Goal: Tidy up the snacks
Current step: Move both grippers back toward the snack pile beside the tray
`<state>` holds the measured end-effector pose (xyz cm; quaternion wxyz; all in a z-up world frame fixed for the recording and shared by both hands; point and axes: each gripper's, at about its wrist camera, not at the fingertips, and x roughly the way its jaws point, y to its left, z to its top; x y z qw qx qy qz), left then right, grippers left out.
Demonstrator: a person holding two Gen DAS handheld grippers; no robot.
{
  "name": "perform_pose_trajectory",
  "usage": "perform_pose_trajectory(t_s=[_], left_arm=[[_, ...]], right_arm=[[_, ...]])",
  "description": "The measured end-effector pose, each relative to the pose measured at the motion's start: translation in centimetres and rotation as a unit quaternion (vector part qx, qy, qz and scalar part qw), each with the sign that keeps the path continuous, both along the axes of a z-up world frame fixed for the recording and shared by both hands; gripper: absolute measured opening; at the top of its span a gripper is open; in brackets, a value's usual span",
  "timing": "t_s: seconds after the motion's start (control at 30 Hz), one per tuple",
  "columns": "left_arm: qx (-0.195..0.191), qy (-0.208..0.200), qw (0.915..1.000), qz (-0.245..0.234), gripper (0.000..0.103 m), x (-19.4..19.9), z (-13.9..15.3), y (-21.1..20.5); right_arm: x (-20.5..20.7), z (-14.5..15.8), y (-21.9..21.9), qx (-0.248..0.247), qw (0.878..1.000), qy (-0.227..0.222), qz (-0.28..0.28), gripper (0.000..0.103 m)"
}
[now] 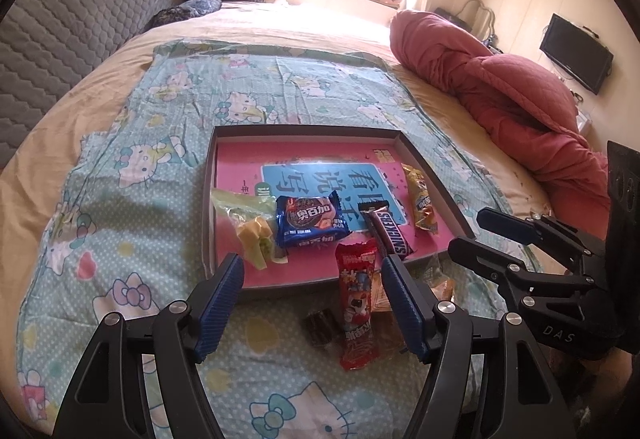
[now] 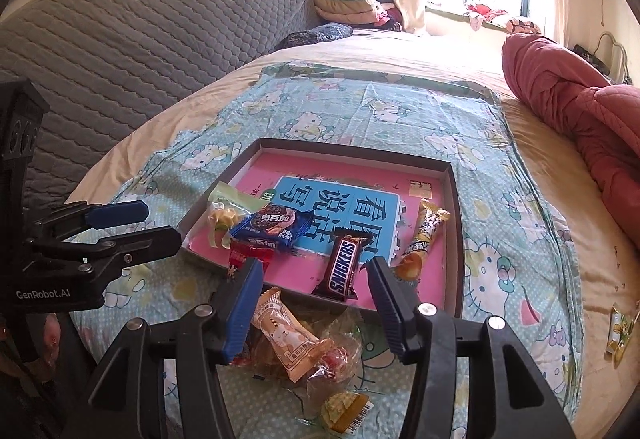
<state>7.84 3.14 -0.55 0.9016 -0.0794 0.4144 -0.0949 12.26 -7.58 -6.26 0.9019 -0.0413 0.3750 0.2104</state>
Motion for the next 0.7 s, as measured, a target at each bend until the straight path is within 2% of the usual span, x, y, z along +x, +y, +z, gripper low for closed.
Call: perform_pose_trajectory(t_s=[0.7], left_arm=[[-0.001, 0.040, 0.9991, 0.010, 0.073, -1.7, -1.7, -0.3]], right_arm=[[-2.4, -0.6, 0.1, -0.029, 0.999, -0.005, 0.043, 0.054]])
